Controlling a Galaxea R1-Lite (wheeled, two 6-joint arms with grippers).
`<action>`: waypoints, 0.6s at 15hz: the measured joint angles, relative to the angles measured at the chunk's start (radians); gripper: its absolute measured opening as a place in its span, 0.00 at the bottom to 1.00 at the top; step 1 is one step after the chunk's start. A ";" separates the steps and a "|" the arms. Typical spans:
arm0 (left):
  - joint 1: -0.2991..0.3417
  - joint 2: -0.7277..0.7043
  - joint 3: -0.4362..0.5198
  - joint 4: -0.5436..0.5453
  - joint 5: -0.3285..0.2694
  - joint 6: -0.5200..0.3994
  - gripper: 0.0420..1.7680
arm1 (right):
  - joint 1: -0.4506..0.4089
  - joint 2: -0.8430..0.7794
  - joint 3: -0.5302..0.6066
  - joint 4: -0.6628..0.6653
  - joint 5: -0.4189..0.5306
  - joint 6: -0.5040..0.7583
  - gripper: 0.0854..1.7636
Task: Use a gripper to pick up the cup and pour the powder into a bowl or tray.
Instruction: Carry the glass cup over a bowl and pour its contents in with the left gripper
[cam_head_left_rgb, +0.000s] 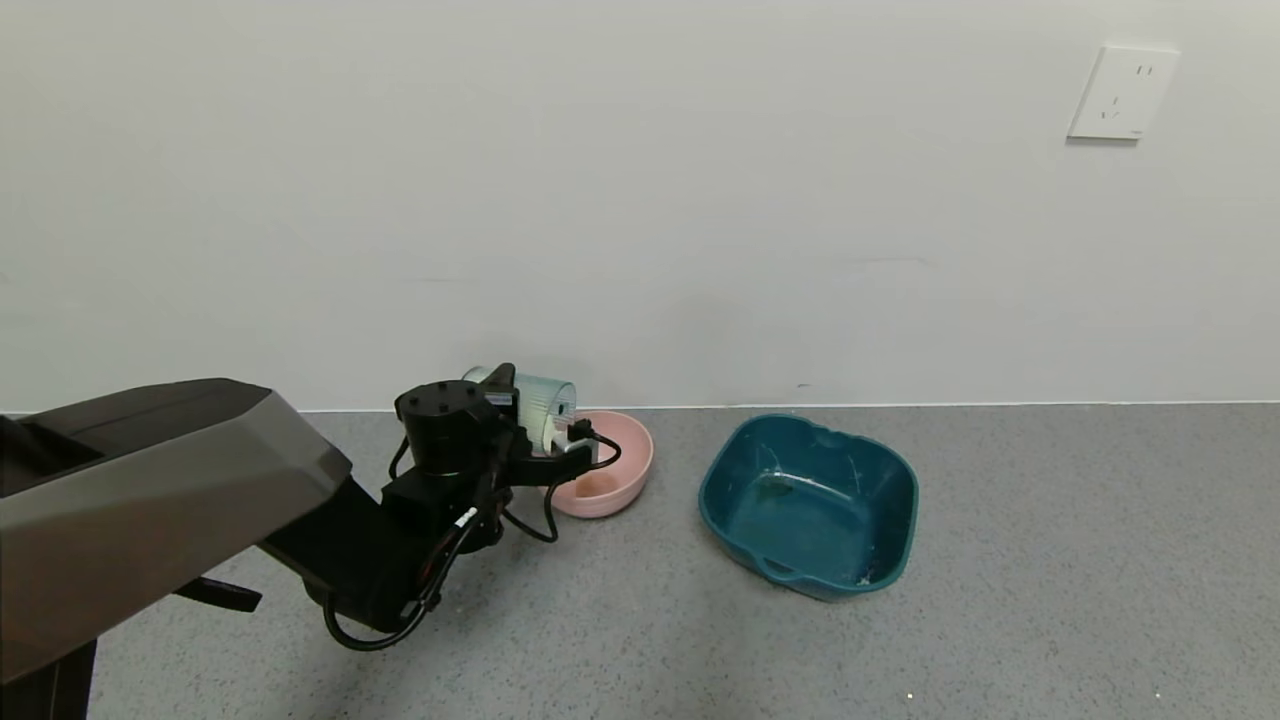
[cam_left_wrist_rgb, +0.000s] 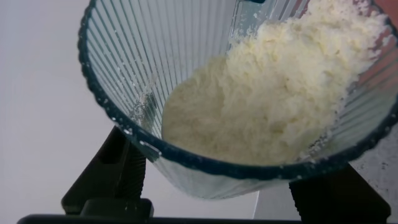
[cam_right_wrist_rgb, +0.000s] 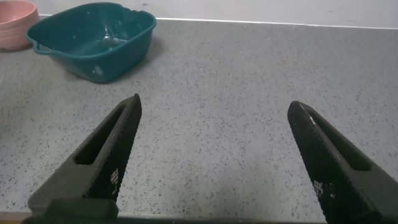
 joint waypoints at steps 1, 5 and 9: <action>0.000 0.000 -0.003 -0.009 0.000 0.016 0.72 | 0.000 0.000 0.000 0.000 0.001 0.000 0.97; -0.008 0.001 -0.018 -0.016 -0.004 0.069 0.72 | 0.000 0.000 0.000 0.000 0.000 0.000 0.97; -0.018 0.001 -0.022 -0.033 -0.008 0.121 0.72 | 0.000 0.000 0.000 0.000 0.000 0.000 0.97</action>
